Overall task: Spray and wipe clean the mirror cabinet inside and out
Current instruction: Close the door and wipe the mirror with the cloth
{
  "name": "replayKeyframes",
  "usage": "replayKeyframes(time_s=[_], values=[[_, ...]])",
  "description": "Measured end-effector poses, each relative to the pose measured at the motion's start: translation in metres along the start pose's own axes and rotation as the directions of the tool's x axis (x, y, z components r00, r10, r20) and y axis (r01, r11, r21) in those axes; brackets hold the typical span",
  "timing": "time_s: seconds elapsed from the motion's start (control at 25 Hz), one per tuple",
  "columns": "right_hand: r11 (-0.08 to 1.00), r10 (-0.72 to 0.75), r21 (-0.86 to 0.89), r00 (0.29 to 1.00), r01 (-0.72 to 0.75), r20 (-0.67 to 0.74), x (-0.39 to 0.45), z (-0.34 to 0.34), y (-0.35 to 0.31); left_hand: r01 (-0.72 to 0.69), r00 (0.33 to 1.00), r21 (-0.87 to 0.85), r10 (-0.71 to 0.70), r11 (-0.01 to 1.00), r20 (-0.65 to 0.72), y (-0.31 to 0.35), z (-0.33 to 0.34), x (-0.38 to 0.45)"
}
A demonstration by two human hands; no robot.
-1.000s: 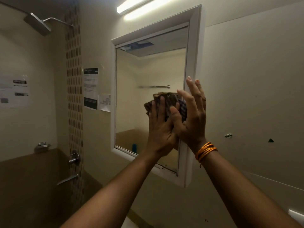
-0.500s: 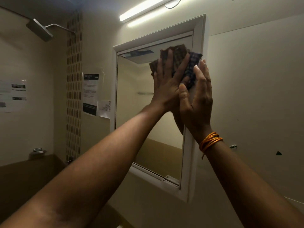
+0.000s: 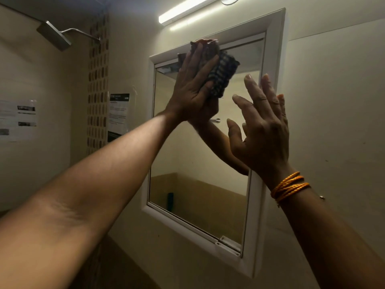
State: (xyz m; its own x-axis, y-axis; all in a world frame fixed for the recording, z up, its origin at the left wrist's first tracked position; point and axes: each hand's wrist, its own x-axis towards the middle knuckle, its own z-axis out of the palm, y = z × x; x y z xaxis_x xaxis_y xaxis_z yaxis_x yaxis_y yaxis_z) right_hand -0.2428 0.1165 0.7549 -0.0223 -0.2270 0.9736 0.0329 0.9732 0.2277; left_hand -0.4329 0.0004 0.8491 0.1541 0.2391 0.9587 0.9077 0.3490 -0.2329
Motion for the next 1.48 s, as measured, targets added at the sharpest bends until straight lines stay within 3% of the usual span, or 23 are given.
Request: replayKeyframes(time_s=[0.24, 0.4, 0.56, 0.72, 0.8, 1.08, 1.16, 1.32, 1.4, 1.48], values=[[0.999, -0.003, -0.041, 1.000, 0.003, -0.009, -0.007, 0.004, 0.001, 0.272, 0.962, -0.091, -0.274, 0.958, -0.009, -0.053, -0.007, -0.019], [1.000, 0.001, -0.027, 1.000, -0.002, -0.027, -0.009, 0.005, 0.000, 0.451, 0.890, -0.126, -0.456, 0.884, -0.019, -0.061, -0.007, -0.027], [1.000, 0.021, -0.017, 0.999, -0.022, -0.038, -0.015, 0.006, -0.001, 0.650, 0.752, -0.159, -0.659, 0.743, -0.012, -0.041, -0.006, -0.028], [0.998, 0.068, 0.014, 0.996, -0.068, -0.052, -0.016, 0.005, -0.005, 0.850, 0.506, -0.212, -0.859, 0.481, 0.081, 0.004, 0.000, -0.024], [0.996, 0.084, 0.035, 0.995, -0.082, -0.058, -0.018, 0.004, -0.008, 0.866, 0.470, -0.248, -0.876, 0.433, 0.111, 0.031, 0.003, -0.022], [0.975, 0.123, 0.195, 0.989, -0.104, -0.088, -0.019, -0.002, -0.013, 0.830, 0.527, -0.297, -0.838, 0.472, 0.141, 0.118, 0.005, -0.001], [0.958, 0.139, 0.266, 0.985, -0.107, -0.104, -0.019, -0.005, -0.013, 0.789, 0.598, -0.268, -0.791, 0.552, 0.131, 0.138, 0.007, 0.003], [0.911, 0.188, 0.393, 0.975, -0.126, -0.122, -0.020, -0.012, -0.016, 0.594, 0.801, -0.243, -0.592, 0.767, 0.092, 0.160, 0.012, -0.006], [0.906, 0.193, 0.402, 0.974, -0.132, -0.116, -0.023, -0.014, -0.018, 0.436, 0.899, -0.212, -0.433, 0.875, 0.063, 0.151, 0.014, -0.021], [0.916, 0.174, 0.380, 0.980, -0.126, -0.095, -0.027, -0.013, -0.019, 0.193, 0.981, -0.128, -0.187, 0.973, 0.054, 0.132, 0.016, -0.040]])
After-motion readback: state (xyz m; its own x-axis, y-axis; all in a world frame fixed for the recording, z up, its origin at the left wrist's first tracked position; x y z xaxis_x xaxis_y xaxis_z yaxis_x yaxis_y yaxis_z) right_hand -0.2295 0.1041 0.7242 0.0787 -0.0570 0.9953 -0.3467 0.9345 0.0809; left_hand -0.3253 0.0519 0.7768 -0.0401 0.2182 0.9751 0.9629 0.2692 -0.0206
